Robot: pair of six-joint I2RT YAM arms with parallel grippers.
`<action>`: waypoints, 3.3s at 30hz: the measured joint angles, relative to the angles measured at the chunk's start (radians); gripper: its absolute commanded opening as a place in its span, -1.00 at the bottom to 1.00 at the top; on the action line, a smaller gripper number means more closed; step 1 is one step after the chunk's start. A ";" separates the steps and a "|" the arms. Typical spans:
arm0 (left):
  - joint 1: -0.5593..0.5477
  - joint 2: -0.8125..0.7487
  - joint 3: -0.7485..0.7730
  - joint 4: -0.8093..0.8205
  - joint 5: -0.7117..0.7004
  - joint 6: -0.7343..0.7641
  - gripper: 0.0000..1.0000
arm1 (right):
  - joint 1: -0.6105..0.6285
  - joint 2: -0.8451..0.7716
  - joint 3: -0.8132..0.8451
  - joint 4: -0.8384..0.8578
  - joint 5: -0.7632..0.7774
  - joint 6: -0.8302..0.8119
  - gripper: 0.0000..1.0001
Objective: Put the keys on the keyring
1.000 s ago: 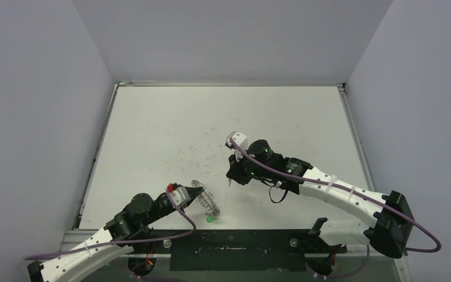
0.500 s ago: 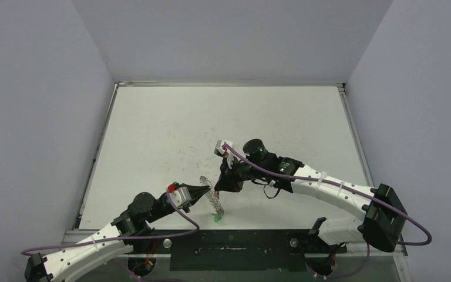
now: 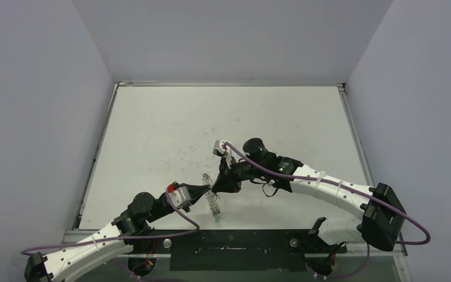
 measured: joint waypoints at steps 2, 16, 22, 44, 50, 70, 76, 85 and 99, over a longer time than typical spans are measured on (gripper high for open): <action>0.000 0.001 0.000 0.002 0.000 0.000 -1.00 | 0.000 0.000 0.000 0.003 0.000 0.001 -1.00; 0.000 0.007 -0.001 0.003 0.000 0.001 -1.00 | 0.001 -0.018 0.002 0.021 0.039 0.018 -1.00; 0.000 0.007 -0.001 0.003 0.005 0.000 -1.00 | 0.000 -0.043 0.002 0.066 0.075 0.026 -1.00; 0.000 -0.011 -0.001 0.003 -0.017 0.003 -1.00 | 0.001 -0.053 0.002 0.028 0.076 0.000 -1.00; 0.000 -0.008 -0.001 0.003 -0.018 0.003 -1.00 | 0.001 -0.052 0.002 0.028 0.055 0.001 -1.00; 0.000 -0.004 -0.001 0.004 -0.018 0.007 -1.00 | 0.001 -0.117 0.009 -0.042 0.143 -0.031 -1.00; 0.000 -0.004 -0.001 0.004 -0.018 0.007 -1.00 | 0.000 -0.170 0.011 -0.044 0.191 -0.039 -1.00; 0.000 -0.004 -0.001 0.004 -0.018 0.007 -1.00 | 0.001 -0.132 0.011 -0.064 0.182 -0.084 -1.00; 0.000 -0.004 -0.001 0.004 -0.018 0.007 -1.00 | 0.037 -0.063 0.011 -0.016 0.108 -0.074 -1.00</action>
